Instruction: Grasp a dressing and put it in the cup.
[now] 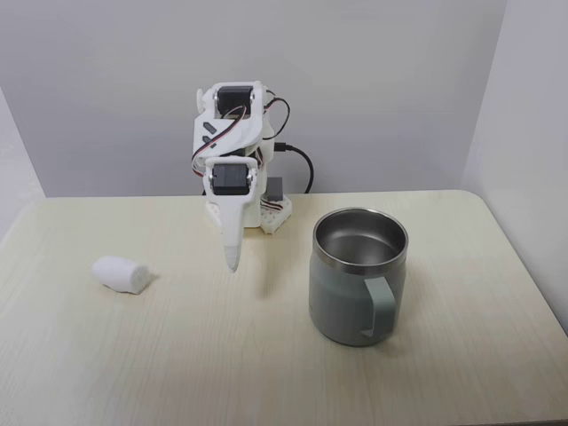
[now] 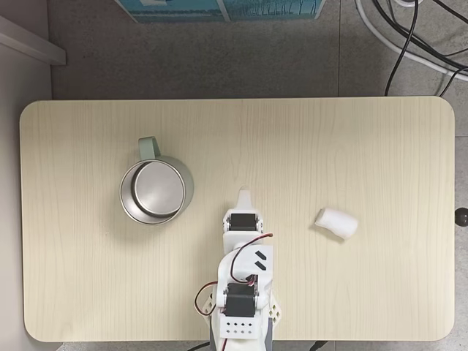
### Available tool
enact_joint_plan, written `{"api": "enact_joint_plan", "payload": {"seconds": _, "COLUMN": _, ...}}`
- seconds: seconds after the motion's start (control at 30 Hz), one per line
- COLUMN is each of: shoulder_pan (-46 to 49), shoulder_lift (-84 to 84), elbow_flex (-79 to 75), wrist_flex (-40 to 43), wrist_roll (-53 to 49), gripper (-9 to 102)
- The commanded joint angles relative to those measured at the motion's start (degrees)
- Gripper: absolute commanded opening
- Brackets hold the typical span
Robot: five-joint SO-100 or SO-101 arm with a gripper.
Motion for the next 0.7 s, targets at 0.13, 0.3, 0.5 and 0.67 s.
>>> {"api": "enact_joint_plan", "payload": {"seconds": 0.13, "shoulder_pan": 0.5, "shoulder_lift": 0.4, "elbow_flex": 6.0, "wrist_flex": 1.5, "wrist_roll": 0.1, "gripper": 0}}
{"api": "enact_joint_plan", "payload": {"seconds": 0.3, "shoulder_pan": 1.5, "shoulder_lift": 0.8, "elbow_flex": 17.7, "wrist_flex": 6.9, "wrist_roll": -2.7, "gripper": 0}}
{"api": "enact_joint_plan", "payload": {"seconds": 0.5, "shoulder_pan": 8.3, "shoulder_lift": 17.6, "elbow_flex": 40.8, "wrist_flex": 16.0, "wrist_roll": -3.3, "gripper": 1}}
{"api": "enact_joint_plan", "payload": {"seconds": 0.67, "shoulder_pan": 20.4, "shoulder_lift": 33.9, "elbow_flex": 55.9, "wrist_flex": 21.5, "wrist_roll": -2.5, "gripper": 12}}
